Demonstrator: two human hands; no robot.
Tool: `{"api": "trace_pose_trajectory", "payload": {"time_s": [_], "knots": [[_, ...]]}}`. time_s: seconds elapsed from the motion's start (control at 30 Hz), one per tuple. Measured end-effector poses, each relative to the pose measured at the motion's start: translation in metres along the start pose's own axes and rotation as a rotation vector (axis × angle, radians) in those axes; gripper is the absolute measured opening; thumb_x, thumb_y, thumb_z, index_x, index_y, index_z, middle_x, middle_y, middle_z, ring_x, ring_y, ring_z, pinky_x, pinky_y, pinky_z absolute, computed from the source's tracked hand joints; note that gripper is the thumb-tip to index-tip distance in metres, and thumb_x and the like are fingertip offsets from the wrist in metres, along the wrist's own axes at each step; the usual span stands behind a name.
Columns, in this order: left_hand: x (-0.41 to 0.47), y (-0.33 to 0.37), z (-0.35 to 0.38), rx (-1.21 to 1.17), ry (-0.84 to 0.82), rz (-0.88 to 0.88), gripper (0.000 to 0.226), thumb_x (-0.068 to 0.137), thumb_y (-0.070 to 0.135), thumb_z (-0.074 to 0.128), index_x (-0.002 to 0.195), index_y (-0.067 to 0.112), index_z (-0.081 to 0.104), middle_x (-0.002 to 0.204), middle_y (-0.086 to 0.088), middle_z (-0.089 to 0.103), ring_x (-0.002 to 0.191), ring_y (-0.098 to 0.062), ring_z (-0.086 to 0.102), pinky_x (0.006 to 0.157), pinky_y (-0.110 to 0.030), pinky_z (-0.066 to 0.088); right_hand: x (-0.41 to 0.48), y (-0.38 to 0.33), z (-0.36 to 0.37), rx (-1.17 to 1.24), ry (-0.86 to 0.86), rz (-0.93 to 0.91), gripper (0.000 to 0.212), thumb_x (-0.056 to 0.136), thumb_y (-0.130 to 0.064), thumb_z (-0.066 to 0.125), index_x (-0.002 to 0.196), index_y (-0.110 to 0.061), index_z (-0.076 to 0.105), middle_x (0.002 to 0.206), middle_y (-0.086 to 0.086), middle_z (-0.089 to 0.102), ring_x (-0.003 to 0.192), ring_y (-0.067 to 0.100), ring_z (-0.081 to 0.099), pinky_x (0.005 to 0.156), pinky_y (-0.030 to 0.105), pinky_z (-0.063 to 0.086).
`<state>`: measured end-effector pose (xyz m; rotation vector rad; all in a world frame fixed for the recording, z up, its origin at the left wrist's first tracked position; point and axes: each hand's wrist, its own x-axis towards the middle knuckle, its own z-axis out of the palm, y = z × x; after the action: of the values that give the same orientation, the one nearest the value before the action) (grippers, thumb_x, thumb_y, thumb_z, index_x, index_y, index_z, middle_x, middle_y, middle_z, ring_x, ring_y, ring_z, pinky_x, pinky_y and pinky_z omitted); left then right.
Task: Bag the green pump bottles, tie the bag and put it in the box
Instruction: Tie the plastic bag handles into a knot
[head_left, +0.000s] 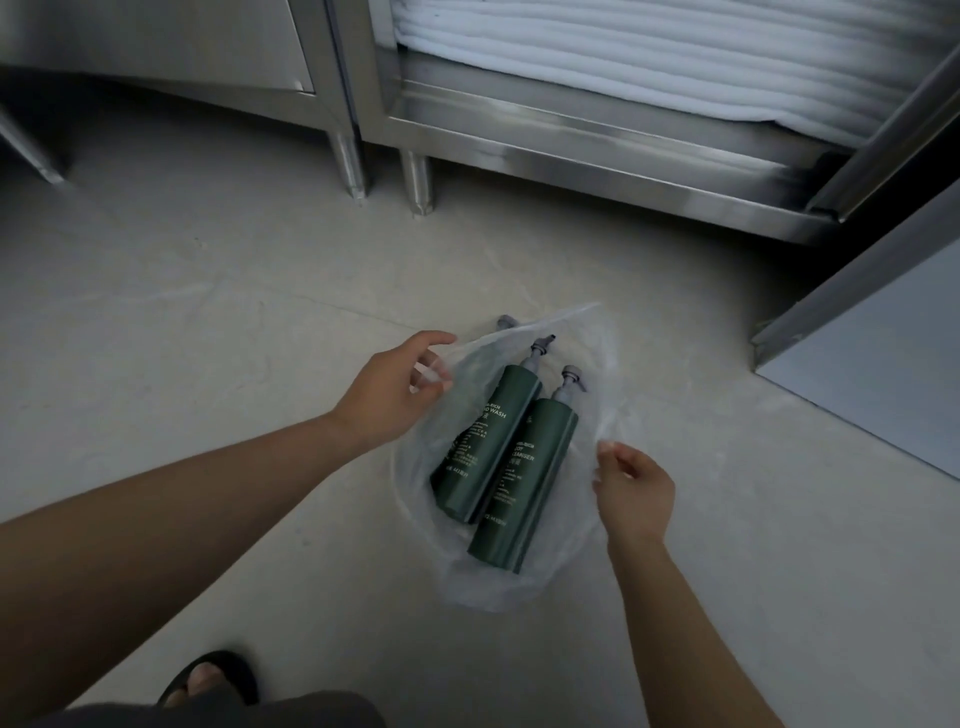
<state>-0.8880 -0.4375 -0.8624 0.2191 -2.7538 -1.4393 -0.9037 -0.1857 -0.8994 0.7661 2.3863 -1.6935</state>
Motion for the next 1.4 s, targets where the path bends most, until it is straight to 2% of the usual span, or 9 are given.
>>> {"api": "trace_pose_trajectory", "payload": {"time_s": [0.13, 0.33, 0.47, 0.57, 0.63, 0.77, 0.87, 1.13, 1.4], "knots": [[0.007, 0.01, -0.005, -0.076, 0.084, -0.004, 0.035, 0.087, 0.015, 0.061, 0.115, 0.035, 0.053, 0.093, 0.001, 0.063, 0.07, -0.016, 0.064, 0.06, -0.028, 0.056, 0.014, -0.034, -0.022, 0.092, 0.098, -0.116, 0.008, 0.091, -0.022, 0.058, 0.086, -0.018, 0.063, 0.073, -0.003, 0.065, 0.068, 0.019, 0.063, 0.077, 0.04, 0.056], [0.001, 0.018, -0.005, -0.102, 0.071, 0.016, 0.024, 0.089, 0.019, 0.059, 0.109, 0.033, 0.059, 0.089, 0.002, 0.063, 0.063, -0.017, 0.064, 0.054, -0.026, 0.056, 0.005, -0.036, -0.034, -0.036, 0.063, -0.205, 0.022, 0.091, -0.029, 0.057, 0.108, -0.015, 0.062, 0.085, 0.004, 0.067, 0.072, 0.017, 0.064, 0.071, 0.032, 0.054], [-0.003, 0.018, -0.004, -0.086, 0.103, -0.01, 0.012, 0.089, 0.025, 0.059, 0.099, 0.031, 0.063, 0.084, 0.008, 0.064, 0.061, -0.017, 0.064, 0.052, -0.028, 0.055, -0.012, -0.034, -0.034, -0.149, 0.01, -0.261, 0.021, 0.081, -0.03, 0.071, 0.099, -0.028, 0.059, 0.081, -0.005, 0.063, 0.067, -0.001, 0.057, 0.053, 0.01, 0.043], [-0.003, 0.022, -0.009, -0.063, 0.126, -0.009, 0.009, 0.089, 0.027, 0.059, 0.095, 0.028, 0.065, 0.084, 0.01, 0.065, 0.059, -0.014, 0.064, 0.051, -0.026, 0.054, -0.014, -0.035, -0.034, -0.166, 0.043, -0.322, 0.018, 0.086, -0.021, 0.066, 0.104, -0.019, 0.067, 0.079, -0.003, 0.063, 0.067, -0.001, 0.057, 0.056, 0.001, 0.041], [0.0, 0.028, -0.016, -0.044, 0.155, 0.002, 0.008, 0.088, 0.027, 0.06, 0.094, 0.026, 0.066, 0.082, 0.012, 0.065, 0.056, -0.013, 0.063, 0.049, -0.025, 0.052, -0.009, -0.043, -0.037, -0.154, 0.07, -0.339, 0.021, 0.088, -0.02, 0.063, 0.108, -0.015, 0.067, 0.081, -0.003, 0.065, 0.07, 0.005, 0.06, 0.063, 0.002, 0.041], [0.013, 0.053, -0.043, 0.0, 0.191, 0.051, 0.007, 0.087, 0.025, 0.061, 0.09, 0.023, 0.067, 0.079, 0.012, 0.066, 0.049, -0.013, 0.059, 0.046, -0.022, 0.05, 0.0, -0.078, -0.041, -0.158, 0.039, -0.399, 0.021, 0.09, -0.02, 0.06, 0.109, -0.014, 0.068, 0.09, 0.004, 0.072, 0.081, 0.015, 0.067, 0.083, 0.029, 0.053], [0.026, 0.083, -0.066, 0.024, 0.213, 0.089, 0.004, 0.085, 0.025, 0.065, 0.084, 0.024, 0.068, 0.072, 0.01, 0.068, 0.043, -0.009, 0.055, 0.043, -0.016, 0.044, 0.002, -0.124, -0.045, -0.124, 0.044, -0.51, 0.016, 0.09, -0.018, 0.059, 0.1, -0.015, 0.071, 0.089, 0.001, 0.072, 0.079, 0.015, 0.066, 0.081, 0.032, 0.054], [0.039, 0.162, -0.115, 0.175, 0.284, 0.214, 0.006, 0.084, 0.021, 0.066, 0.081, 0.018, 0.071, 0.067, 0.007, 0.067, 0.045, 0.001, 0.053, 0.046, -0.007, 0.037, 0.0, -0.21, -0.068, 0.05, 0.068, -0.661, 0.008, 0.09, -0.023, 0.059, 0.09, -0.024, 0.067, 0.074, -0.012, 0.063, 0.066, -0.007, 0.056, 0.059, 0.005, 0.039], [0.037, 0.138, -0.097, 0.11, 0.341, 0.137, 0.005, 0.081, 0.021, 0.07, 0.084, 0.017, 0.07, 0.068, 0.008, 0.064, 0.044, -0.002, 0.053, 0.04, -0.016, 0.045, 0.016, -0.178, -0.07, -0.002, 0.11, -0.684, 0.015, 0.092, -0.025, 0.057, 0.096, -0.017, 0.069, 0.083, -0.004, 0.064, 0.071, 0.008, 0.057, 0.058, 0.003, 0.035]]}}
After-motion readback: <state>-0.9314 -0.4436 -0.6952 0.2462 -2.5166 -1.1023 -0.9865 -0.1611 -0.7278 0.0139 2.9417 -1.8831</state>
